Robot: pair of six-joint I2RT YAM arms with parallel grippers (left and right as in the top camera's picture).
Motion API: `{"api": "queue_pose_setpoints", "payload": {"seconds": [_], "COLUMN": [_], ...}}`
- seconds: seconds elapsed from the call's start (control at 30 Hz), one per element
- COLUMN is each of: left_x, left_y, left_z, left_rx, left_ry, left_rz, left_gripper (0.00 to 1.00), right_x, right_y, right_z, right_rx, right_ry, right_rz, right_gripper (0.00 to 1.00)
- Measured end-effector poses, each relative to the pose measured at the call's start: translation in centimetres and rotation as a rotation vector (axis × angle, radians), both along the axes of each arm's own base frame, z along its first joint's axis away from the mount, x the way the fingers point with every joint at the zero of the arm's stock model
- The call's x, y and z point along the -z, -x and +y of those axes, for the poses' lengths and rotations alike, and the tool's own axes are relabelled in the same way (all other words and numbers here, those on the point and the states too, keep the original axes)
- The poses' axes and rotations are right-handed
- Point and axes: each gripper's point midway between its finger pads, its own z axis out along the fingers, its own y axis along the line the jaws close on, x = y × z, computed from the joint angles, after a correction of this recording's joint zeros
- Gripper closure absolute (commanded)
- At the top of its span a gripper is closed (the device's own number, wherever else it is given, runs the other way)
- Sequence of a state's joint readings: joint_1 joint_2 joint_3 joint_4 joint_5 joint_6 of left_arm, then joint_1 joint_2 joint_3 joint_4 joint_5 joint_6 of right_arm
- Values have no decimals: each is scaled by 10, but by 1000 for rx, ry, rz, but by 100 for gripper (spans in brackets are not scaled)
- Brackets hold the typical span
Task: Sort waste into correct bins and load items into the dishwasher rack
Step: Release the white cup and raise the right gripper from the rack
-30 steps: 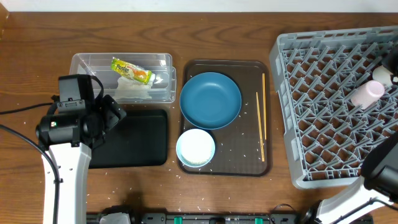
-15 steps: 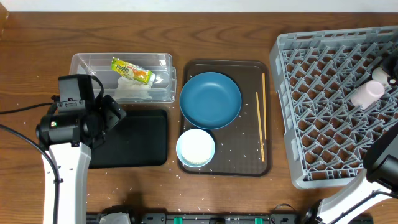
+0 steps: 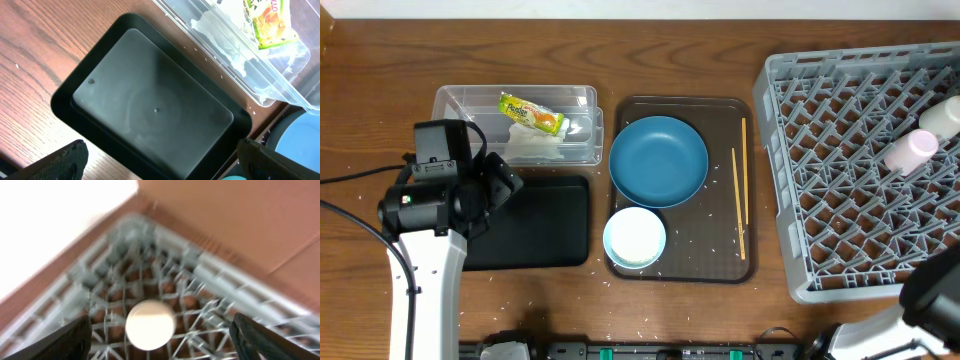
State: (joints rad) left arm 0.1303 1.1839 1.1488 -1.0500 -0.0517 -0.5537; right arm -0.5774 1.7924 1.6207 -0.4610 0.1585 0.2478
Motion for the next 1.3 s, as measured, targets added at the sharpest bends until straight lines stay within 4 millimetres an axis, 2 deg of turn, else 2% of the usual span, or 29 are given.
{"api": "queue_pose_setpoints", "payload": {"seconds": [0.07,0.13,0.2,0.37,0.5,0.63,0.73,0.83,0.93,1.0,1.07,1.13,1.2,1.3], "left_x": [0,0,0,0,0,0,0,0,0,0,0,0,0,0], "left_y": [0,0,0,0,0,0,0,0,0,0,0,0,0,0], "left_z": [0,0,0,0,0,0,0,0,0,0,0,0,0,0], "left_rx": [0,0,0,0,0,0,0,0,0,0,0,0,0,0], "left_ry": [0,0,0,0,0,0,0,0,0,0,0,0,0,0], "left_rz": [0,0,0,0,0,0,0,0,0,0,0,0,0,-1], "left_gripper": [2,2,2,2,2,2,2,2,2,2,2,2,2,2], "right_x": [-13,-10,2,51,72,70,60,36,-8,-37,-49,-47,-33,10], "right_y": [12,22,30,49,58,41,20,-5,-27,-30,-29,-27,-28,-30], "right_z": [-11,-23,-36,-65,-66,-48,-18,33,108,161,203,242,271,315], "right_rx": [20,38,49,69,28,-103,-254,-485,-834,-1059,-1195,-1257,-1258,-1189], "right_ry": [26,33,35,-5,-83,-172,-247,-334,-416,-469,-527,-615,-671,-647], "right_rz": [-8,13,55,179,198,98,7,-116,-297,-392,-422,-387,-305,-61], "right_gripper": [7,2,1,1,8,4,1,1,1,11,15,16,16,9]}}
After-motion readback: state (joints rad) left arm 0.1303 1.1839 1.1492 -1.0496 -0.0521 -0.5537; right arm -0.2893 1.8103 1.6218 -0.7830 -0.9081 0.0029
